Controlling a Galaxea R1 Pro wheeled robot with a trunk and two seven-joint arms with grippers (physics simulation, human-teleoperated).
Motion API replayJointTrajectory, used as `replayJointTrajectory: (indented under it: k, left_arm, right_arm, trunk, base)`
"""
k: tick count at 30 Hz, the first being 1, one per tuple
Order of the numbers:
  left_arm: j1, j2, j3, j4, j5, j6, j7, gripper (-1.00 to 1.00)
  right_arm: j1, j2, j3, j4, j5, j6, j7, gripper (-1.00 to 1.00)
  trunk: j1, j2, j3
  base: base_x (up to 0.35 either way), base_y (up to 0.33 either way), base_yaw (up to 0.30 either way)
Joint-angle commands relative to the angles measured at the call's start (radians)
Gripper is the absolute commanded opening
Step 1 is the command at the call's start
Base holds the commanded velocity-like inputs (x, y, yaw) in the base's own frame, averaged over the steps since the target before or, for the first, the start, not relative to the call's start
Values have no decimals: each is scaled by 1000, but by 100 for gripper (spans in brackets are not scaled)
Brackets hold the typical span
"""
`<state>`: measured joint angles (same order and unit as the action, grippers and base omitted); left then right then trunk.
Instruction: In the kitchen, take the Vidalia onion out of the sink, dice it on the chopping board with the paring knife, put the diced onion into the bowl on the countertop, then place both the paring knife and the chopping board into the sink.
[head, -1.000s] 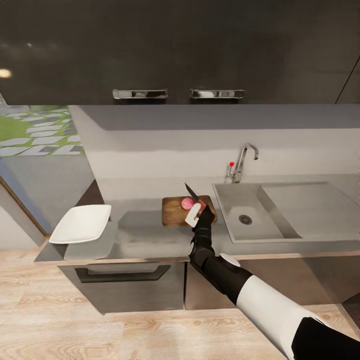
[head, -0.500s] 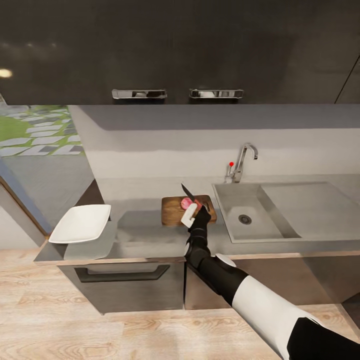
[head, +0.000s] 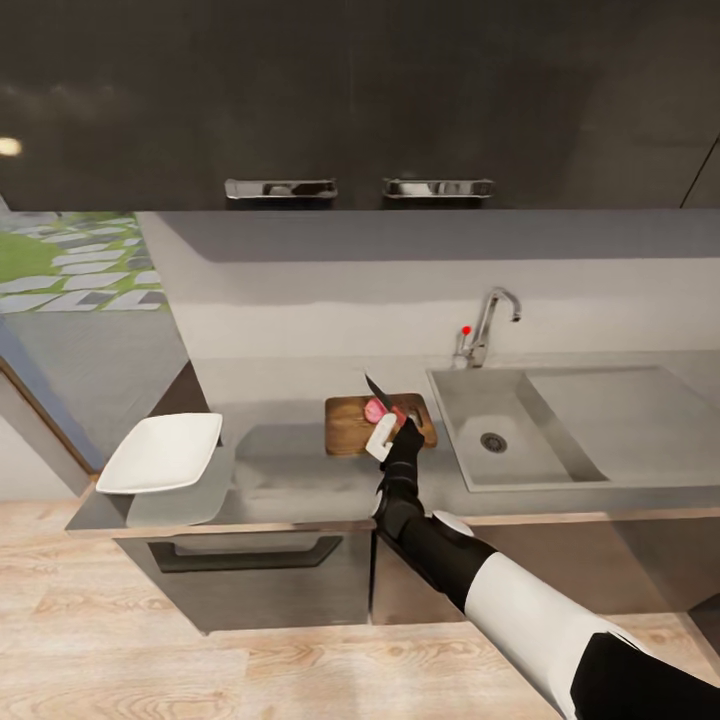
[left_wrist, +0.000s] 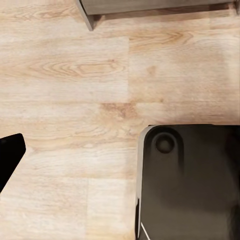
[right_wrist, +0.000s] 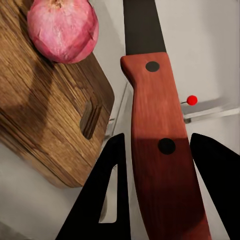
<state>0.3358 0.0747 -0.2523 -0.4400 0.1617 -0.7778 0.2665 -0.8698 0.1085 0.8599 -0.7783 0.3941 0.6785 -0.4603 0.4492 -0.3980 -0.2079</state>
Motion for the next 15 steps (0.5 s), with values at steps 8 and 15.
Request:
replayJointTrajectory:
  k: [8, 15]
  left_arm:
    - [0, 1, -9, -2, 10, -1, 4, 100]
    - [0, 2, -9, -2, 10, -2, 5, 100]
  right_arm:
    - [-1, 0, 4, 37, 2, -23, -3, -100]
    - [-1, 0, 4, 60, 2, -32, -3, -100]
  trunk:
    - [1, -2, -2]
    - [1, -2, -2]
  base:
    - [26, 14, 0]
    - [1, 0, 0]
